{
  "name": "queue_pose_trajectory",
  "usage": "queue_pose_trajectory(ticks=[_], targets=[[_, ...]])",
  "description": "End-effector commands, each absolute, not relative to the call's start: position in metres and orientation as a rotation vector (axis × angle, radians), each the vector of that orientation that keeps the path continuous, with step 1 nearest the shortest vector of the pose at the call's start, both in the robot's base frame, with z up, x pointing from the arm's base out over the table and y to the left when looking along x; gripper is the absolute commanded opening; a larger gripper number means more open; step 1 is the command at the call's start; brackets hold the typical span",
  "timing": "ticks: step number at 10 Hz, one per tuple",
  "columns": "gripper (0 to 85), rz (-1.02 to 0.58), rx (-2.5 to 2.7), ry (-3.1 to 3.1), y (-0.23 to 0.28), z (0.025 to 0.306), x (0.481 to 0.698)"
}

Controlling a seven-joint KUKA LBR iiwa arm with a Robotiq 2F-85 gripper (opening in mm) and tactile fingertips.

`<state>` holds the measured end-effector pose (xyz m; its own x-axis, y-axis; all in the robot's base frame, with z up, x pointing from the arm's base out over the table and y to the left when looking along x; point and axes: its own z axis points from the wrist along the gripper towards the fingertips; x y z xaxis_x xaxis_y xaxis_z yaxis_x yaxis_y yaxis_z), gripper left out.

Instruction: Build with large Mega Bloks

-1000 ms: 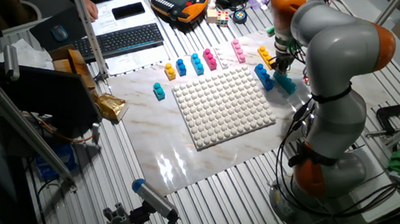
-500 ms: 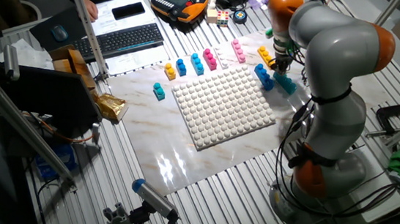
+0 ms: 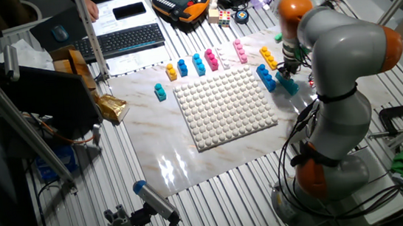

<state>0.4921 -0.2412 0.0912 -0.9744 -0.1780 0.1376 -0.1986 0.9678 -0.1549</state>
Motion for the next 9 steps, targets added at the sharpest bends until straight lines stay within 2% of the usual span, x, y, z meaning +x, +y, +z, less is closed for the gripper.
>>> queue_pose_trajectory(ticks=[1, 3, 9], targets=[[48.7, 0.243, 0.296, -2.999, -0.245, 0.084, 0.494], [49.3, 0.223, 0.303, -3.005, -0.245, 0.076, 0.501], [49.3, 0.174, 0.3, -3.028, -0.244, 0.063, 0.499]])
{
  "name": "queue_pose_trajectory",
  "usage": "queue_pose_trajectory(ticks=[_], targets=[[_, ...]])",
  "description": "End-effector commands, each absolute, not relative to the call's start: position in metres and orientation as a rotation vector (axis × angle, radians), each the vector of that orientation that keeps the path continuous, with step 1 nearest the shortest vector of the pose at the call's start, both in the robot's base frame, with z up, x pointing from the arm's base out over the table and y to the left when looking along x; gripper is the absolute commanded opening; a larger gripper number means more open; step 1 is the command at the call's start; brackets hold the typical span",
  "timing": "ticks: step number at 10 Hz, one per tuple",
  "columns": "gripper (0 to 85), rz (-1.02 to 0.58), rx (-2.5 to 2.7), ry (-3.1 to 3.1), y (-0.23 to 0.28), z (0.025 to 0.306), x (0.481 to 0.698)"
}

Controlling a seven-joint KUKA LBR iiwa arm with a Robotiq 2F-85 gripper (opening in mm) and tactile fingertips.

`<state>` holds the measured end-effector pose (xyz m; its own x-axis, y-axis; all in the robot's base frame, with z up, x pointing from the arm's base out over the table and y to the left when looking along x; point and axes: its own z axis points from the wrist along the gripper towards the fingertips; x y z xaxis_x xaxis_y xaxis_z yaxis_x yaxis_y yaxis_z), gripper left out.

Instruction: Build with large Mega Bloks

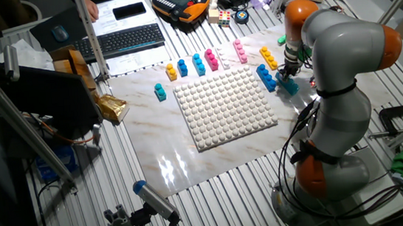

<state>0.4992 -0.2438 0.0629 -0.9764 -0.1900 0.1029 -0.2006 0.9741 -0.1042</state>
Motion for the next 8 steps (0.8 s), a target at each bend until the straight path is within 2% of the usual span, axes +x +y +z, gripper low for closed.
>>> queue_pose_trajectory(ticks=[1, 3, 5, 7, 8], targets=[[48.3, 0.175, 0.294, -3.033, -0.244, 0.0628, 0.499], [38.7, 0.169, 0.289, -3.039, -0.2446, 0.0613, 0.4987], [33.3, 0.151, 0.278, -3.044, -0.2453, 0.0593, 0.4983], [22.0, 0.145, 0.291, -3.048, -0.2451, 0.0574, 0.4981], [20.3, 0.129, 0.292, -3.054, -0.2462, 0.0559, 0.4976]])
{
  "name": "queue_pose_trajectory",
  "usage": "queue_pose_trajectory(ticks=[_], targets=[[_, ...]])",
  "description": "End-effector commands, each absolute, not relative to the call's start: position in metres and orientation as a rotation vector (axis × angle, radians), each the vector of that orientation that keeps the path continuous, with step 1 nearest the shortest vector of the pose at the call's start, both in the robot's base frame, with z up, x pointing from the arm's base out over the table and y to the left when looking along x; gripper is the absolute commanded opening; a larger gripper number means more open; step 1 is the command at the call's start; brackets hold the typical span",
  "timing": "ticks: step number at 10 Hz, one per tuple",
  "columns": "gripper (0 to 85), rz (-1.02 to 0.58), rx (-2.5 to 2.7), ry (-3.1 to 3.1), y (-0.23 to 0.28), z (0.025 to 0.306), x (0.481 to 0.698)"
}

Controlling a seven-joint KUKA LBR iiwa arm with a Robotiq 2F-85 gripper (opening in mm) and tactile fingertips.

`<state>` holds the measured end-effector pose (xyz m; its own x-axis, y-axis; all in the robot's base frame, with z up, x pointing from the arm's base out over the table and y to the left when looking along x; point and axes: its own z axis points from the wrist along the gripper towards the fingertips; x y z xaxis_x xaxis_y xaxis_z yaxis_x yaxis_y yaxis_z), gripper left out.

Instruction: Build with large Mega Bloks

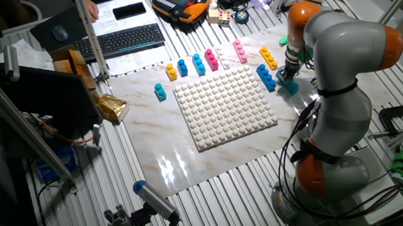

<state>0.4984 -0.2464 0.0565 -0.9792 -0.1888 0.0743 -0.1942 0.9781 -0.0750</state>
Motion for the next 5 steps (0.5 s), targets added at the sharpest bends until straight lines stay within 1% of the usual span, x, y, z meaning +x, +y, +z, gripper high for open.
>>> queue_pose_trajectory(ticks=[1, 2, 5], targets=[[9.0, 0.113, 0.298, -3.058, -0.246, 0.056, 0.498], [0.7, 0.08, 0.302, -3.045, -0.246, 0.061, 0.5], [0.7, 0.084, 0.277, -3.04, -0.241, 0.083, 0.501]])
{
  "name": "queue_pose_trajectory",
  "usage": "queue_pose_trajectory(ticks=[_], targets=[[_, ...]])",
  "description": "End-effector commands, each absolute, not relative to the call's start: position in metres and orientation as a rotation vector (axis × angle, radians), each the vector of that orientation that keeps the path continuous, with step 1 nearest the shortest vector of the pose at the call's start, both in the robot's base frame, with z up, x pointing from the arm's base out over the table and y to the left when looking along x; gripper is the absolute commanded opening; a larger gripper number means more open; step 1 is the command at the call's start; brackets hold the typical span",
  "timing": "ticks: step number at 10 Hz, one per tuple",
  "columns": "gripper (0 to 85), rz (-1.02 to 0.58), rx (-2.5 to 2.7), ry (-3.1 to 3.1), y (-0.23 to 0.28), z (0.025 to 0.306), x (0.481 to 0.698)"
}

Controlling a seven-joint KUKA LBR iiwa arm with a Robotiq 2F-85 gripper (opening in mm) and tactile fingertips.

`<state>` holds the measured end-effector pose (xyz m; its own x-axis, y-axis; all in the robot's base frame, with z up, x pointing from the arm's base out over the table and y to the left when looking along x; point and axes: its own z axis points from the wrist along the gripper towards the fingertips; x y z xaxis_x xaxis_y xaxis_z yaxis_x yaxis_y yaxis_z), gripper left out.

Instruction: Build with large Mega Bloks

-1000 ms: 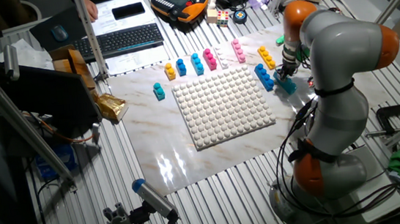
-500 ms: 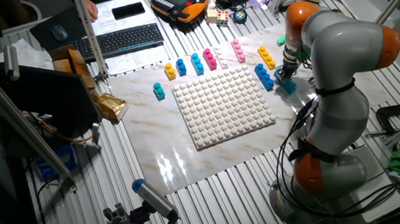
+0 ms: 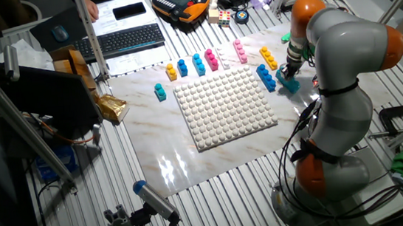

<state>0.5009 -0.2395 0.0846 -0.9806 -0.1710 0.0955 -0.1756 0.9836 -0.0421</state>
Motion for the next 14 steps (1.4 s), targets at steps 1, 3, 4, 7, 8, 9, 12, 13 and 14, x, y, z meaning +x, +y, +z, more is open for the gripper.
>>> queue_pose_trajectory(ticks=[1, 3, 4, 7, 8, 9, 12, 13, 14], targets=[[0.7, 0.07, 0.244, -3.029, -0.235, 0.096, 0.501], [0.7, 0.048, 0.164, -3.017, -0.219, 0.119, 0.506], [0.7, 0.037, 0.128, -3.017, -0.209, 0.129, 0.509], [0.7, 0.048, 0.015, -3.039, -0.17, 0.15, 0.514], [0.7, 0.032, -0.024, -3.05, -0.159, 0.152, 0.515], [0.7, 0.017, -0.077, -3.065, -0.146, 0.154, 0.516], [0.7, 0.051, -0.157, -3.095, -0.121, 0.145, 0.517], [0.7, 0.044, -0.164, -3.096, -0.117, 0.14, 0.52], [0.7, 0.053, -0.169, -3.104, -0.116, 0.138, 0.521]])
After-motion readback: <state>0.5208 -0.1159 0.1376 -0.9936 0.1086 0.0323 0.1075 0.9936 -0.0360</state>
